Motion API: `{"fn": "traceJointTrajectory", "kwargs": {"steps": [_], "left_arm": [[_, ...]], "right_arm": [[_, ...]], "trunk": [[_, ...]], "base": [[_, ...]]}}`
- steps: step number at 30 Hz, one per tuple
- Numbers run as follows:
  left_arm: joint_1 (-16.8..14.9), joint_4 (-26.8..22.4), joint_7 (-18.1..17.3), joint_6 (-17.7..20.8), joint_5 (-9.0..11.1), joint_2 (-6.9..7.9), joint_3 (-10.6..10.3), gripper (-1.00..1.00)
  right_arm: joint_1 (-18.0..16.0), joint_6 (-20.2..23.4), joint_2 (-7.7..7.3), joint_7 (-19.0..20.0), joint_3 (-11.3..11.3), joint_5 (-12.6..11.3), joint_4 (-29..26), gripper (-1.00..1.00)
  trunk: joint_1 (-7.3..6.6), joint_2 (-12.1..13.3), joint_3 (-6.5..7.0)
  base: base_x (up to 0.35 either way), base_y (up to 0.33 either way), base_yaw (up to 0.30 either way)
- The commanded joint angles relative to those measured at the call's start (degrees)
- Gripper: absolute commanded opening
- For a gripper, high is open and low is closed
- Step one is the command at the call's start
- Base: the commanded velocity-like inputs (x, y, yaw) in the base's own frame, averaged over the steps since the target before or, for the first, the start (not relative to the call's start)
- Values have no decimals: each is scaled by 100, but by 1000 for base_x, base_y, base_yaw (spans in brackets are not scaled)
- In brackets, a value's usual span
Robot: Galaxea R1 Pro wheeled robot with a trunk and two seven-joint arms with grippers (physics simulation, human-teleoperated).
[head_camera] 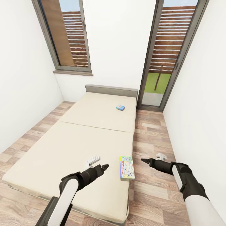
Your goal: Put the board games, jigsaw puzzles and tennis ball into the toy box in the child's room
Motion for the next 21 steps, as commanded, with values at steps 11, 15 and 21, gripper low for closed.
{"fn": "traceJointTrajectory", "kwargs": {"steps": [11,15,21], "left_arm": [[-171,30,34,280,296,-1,6,100],[-396,185,57,362,572,18,46,100],[-922,670,69,428,879,35,449,100]], "right_arm": [[-323,56,-27,3,-26,-19,590,100],[-578,89,-68,-4,-30,-20,1022,100],[-969,115,-109,-19,-33,-18,1725,100]], "trunk": [[244,-450,-206],[332,-611,-278],[463,-852,-386]], "base": [[0,0,0],[0,0,0],[0,0,0]]}}
